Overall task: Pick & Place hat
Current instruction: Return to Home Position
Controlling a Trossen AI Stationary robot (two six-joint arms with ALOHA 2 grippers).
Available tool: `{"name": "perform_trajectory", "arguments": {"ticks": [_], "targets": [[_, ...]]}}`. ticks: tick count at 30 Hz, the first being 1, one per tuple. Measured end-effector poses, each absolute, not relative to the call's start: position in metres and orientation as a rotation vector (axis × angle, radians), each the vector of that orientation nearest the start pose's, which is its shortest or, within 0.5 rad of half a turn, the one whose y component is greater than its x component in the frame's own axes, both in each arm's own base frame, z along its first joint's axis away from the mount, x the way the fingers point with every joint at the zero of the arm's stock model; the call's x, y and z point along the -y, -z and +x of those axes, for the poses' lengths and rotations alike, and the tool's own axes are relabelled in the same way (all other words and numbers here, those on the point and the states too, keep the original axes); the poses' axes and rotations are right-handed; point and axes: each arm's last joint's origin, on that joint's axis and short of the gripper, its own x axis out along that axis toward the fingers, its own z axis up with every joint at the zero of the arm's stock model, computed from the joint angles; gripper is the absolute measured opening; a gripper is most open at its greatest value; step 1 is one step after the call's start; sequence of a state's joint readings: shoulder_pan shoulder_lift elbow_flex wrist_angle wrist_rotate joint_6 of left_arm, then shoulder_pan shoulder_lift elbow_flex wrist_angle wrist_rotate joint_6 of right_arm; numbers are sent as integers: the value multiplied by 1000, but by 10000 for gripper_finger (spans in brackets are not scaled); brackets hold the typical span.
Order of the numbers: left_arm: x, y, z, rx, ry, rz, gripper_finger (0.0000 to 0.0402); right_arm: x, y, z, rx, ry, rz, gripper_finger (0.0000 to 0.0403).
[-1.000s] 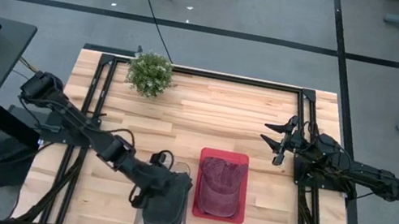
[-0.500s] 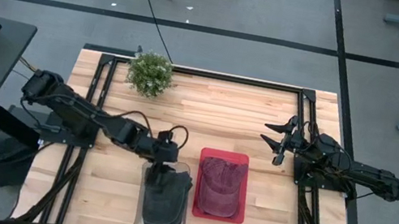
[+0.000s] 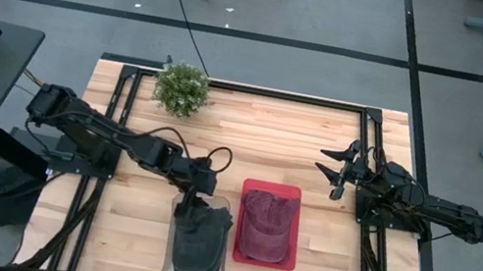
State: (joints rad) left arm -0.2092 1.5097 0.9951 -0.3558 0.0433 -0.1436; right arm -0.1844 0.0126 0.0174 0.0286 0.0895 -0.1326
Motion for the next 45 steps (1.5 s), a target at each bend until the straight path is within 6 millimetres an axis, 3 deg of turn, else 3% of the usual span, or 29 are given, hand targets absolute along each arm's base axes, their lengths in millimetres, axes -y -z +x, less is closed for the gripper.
{"name": "perform_trajectory", "arguments": {"ticks": [5,8,16,24,32,41,45], "targets": [[64,-235,294,-874,174,-61,161,20,-171,95,15,275,-134,199],[63,-252,284,-825,183,-56,161,20,-171,95,15,275,-134,199],[53,-276,225,-644,116,1,161,20,-171,95,15,275,-134,199],[30,-265,160,-355,56,2,161,20,-171,95,15,276,-133,199],[14,-243,112,-143,8,-34,161,20,-171,95,15,276,-133,199],[9,-214,86,127,10,-32,161,20,-171,95,15,275,-133,199],[9,-210,86,130,-4,-23,161,20,-171,95,15,276,-133,199]]}}
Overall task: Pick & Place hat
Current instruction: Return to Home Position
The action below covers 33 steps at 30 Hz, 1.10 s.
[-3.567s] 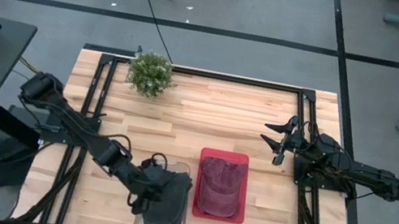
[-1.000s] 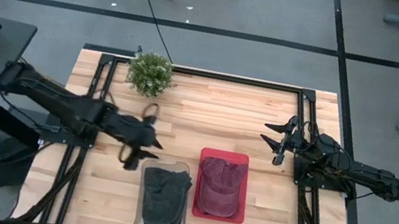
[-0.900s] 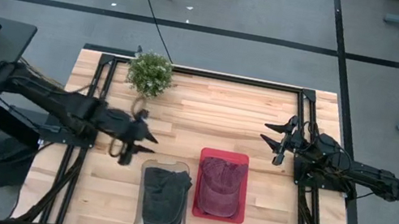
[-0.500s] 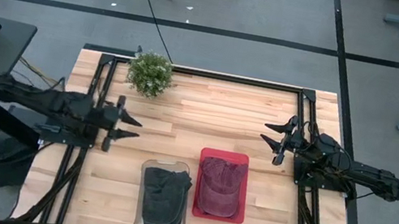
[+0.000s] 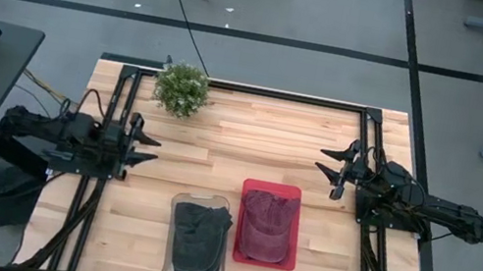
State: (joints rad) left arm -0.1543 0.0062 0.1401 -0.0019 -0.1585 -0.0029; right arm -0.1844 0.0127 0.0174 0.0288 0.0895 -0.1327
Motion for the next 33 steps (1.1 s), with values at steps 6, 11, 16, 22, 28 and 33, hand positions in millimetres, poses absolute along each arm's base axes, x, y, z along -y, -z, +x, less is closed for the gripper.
{"name": "perform_trajectory", "arguments": {"ticks": [6,11,16,22,28,33], "targets": [[9,-215,85,198,7,-11,161,20,-171,95,16,276,-134,199],[10,-201,90,238,23,3,161,20,-171,95,15,276,-134,199],[10,-187,94,217,-12,25,161,20,-171,95,15,276,-133,199],[10,-175,96,90,-38,110,161,20,-171,95,15,276,-133,199],[10,-169,98,22,-28,147,161,20,-171,95,15,276,-134,199],[10,-169,99,20,-28,134,161,20,-171,95,15,276,-134,199]]}}
